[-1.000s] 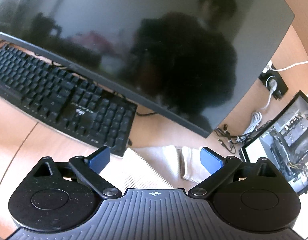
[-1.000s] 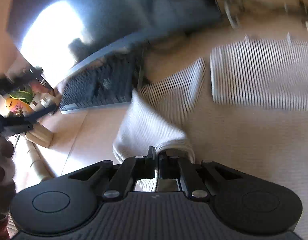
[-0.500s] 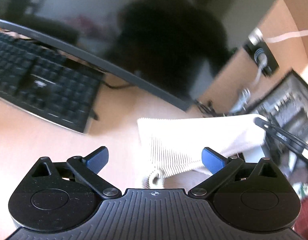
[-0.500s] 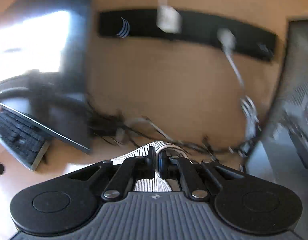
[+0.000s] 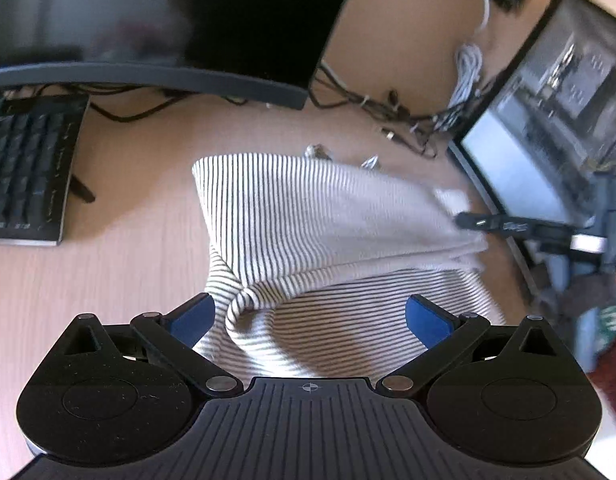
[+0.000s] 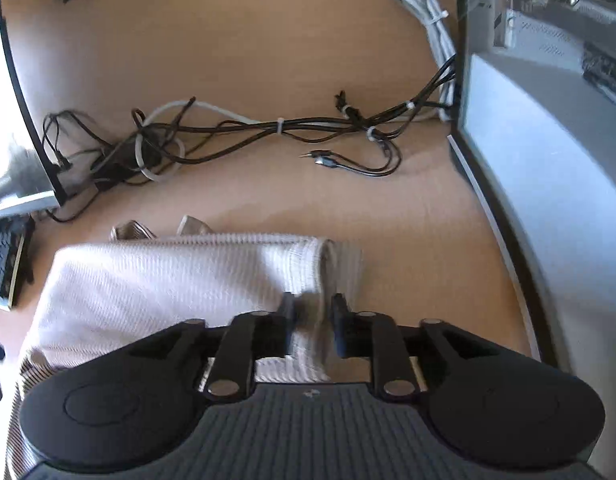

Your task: Fold clothes

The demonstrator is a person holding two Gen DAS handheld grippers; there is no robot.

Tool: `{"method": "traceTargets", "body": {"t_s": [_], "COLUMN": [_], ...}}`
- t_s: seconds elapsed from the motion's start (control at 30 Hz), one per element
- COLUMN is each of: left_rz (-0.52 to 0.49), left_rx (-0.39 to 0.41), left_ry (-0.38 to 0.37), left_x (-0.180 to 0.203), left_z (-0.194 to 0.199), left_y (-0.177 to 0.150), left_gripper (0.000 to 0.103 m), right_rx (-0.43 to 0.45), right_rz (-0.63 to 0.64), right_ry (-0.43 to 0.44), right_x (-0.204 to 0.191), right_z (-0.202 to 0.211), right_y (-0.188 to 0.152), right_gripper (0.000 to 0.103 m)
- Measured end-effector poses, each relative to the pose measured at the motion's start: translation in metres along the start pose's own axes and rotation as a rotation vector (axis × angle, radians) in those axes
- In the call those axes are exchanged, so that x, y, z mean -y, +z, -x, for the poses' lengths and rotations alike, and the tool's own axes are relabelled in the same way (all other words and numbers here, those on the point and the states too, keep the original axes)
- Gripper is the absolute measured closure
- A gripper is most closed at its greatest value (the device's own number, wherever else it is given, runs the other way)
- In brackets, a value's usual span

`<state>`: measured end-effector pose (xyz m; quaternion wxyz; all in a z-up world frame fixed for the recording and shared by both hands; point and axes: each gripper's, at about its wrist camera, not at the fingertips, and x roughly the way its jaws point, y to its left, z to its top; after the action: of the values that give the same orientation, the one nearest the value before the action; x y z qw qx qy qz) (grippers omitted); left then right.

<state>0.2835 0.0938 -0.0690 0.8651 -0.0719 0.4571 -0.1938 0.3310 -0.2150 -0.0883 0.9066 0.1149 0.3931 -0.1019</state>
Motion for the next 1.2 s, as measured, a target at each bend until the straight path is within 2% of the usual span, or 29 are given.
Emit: {"method": "traceTargets", "body": {"t_s": [0.1,0.2,0.27,0.33,0.4,0.5,0.57,0.77,0.97,1.1,1.2], "left_rz": [-0.047,-0.063,-0.06,-0.02,0.021,0.038,0.029,0.001,-0.002,0.039,0.021], "left_rx": [0.0,0.02,0.032,0.043,0.046,0.015,-0.017,-0.112,-0.057,-0.05,-0.049], "left_ry": [0.085,0.173,0.223,0.2,0.095,-0.102,-0.174,-0.139,-0.061,-0.084,-0.057], "left_x": [-0.001,-0.012,-0.021,-0.029,-0.029,-0.016,-0.006,0.004,-0.015,-0.026,-0.021], "left_z": [-0.007,-0.006,-0.003,0.008,0.021,0.025,0.018,-0.01,-0.009,-0.002,0.008], "left_y": [0.002,0.006,0.008,0.009,0.007,-0.002,-0.012,-0.036,-0.036,-0.033,-0.03], "left_gripper": [0.0,0.0,0.0,0.0,0.0,0.0,0.0,0.0,0.0,0.0,0.0], "right_rx": [0.024,0.034,0.025,0.001,-0.032,-0.091,-0.087,-0.067,-0.05,-0.052,-0.062], "right_rz": [0.003,-0.023,-0.045,-0.052,-0.049,-0.029,-0.017,0.093,0.155,0.181,0.162], "right_ry": [-0.023,0.028,0.1,0.165,0.214,0.21,0.201,0.121,0.058,0.046,0.041], "right_x": [0.004,-0.001,-0.008,-0.02,-0.031,-0.043,-0.046,-0.045,-0.028,-0.031,-0.034], "right_z": [0.017,0.039,0.058,0.07,0.076,0.068,0.065,0.062,0.053,0.052,0.055], "right_y": [-0.003,-0.014,-0.03,-0.05,-0.07,-0.097,-0.105,-0.105,-0.098,-0.097,-0.096], "right_gripper": [0.076,0.075,0.073,0.067,0.062,0.06,0.056,0.056,0.057,0.056,0.056]}}
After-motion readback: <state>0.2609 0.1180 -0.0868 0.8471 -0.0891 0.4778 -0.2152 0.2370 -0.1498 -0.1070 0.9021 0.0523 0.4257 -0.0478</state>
